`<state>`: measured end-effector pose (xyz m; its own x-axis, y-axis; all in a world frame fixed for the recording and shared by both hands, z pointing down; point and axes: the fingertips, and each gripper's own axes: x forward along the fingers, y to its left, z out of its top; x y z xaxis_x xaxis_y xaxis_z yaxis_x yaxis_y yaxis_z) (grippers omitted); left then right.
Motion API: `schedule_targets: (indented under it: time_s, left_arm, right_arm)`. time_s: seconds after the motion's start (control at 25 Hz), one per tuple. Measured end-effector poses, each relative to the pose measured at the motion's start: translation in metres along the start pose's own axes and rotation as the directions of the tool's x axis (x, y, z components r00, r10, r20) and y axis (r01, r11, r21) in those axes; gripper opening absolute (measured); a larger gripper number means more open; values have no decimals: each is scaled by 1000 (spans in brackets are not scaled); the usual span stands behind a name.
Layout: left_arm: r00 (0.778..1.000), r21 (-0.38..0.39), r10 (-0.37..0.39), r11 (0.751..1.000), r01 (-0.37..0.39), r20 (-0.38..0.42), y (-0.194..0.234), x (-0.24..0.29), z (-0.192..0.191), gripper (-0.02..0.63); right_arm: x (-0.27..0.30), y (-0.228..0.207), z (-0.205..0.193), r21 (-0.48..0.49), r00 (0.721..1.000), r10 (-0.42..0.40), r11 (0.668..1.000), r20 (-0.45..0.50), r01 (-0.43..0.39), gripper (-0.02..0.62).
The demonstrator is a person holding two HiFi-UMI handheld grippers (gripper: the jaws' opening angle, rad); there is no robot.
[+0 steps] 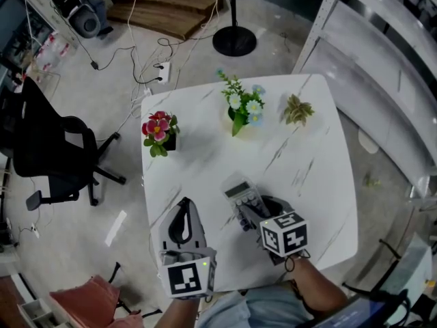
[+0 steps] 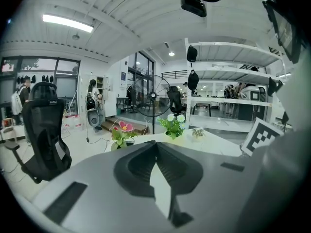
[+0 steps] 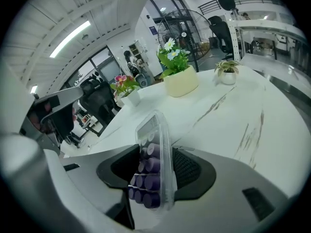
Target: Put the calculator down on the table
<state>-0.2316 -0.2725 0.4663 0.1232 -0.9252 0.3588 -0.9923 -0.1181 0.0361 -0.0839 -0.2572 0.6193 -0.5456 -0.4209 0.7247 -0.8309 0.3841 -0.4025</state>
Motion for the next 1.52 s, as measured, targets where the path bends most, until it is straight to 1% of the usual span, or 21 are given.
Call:
schedule_targets:
  time_s: [0.16,0.28,0.4,0.52,0.56,0.64,0.72,0.8,0.88,0.92,1.0,1.12,1.24,1.36,1.48,1.52]
  left_arm:
    - [1000,2,-1,1000,1,1,-3,-2,2,7]
    - [1000,7,-3,1000,3,9,-7,-4,6,6]
    - [1000,3,-4,1000,4,24,-13,-9,15,6]
    - [998,2,4,1000,-4,64,-18,-15,38,6]
    - [997,5,9,1000,-9,82,-20,-17,49,6]
    - [992,7,1,1000,-2,124,-26,-25,69,6]
    - [987,6,-9,1000,8,163,-31,-35,87,6]
    - [980,-9,-17,1000,19,197,-36,-44,106,6]
    - [971,-25,-26,999,33,237,-40,-51,128,6]
    - [968,-30,-28,999,36,251,-40,-55,138,6]
    - [960,-19,-30,999,37,279,-43,-62,156,6]
    - [945,21,-30,999,25,326,-47,-73,174,6]
    - [934,31,-30,999,20,356,-51,-79,184,6]
    - [929,31,-40,999,31,369,-55,-80,188,6]
    - [932,38,-47,999,35,359,-59,-80,187,6]
    - [929,44,-50,998,36,366,-59,-80,188,6]
  right_arm:
    - [-2,-9,-2,9,1000,-12,1000,2,12,222]
    - [-9,-10,4,3,1000,-16,1000,25,16,222]
    - [-24,-4,21,-19,996,-9,1000,86,10,221]
    - [-49,9,57,-80,981,3,997,194,13,213]
    - [-61,16,72,-103,971,9,995,240,16,206]
    - [-88,31,100,-147,942,28,989,334,23,183]
    - [-117,49,125,-197,904,54,980,424,33,138]
    - [-145,66,147,-251,860,87,967,503,49,111]
    - [-172,82,165,-294,813,116,953,570,70,39]
    - [-184,88,172,-306,794,126,949,595,79,31]
    - [-204,98,182,-320,764,140,943,630,91,17]
    - [-226,106,191,-341,732,153,933,664,114,15]
    - [-239,107,197,-351,706,154,926,691,141,15]
    - [-248,106,201,-343,683,145,925,716,165,14]
    - [-254,104,202,-336,666,133,923,734,187,14]
    - [-255,103,203,-334,659,127,922,741,197,13]
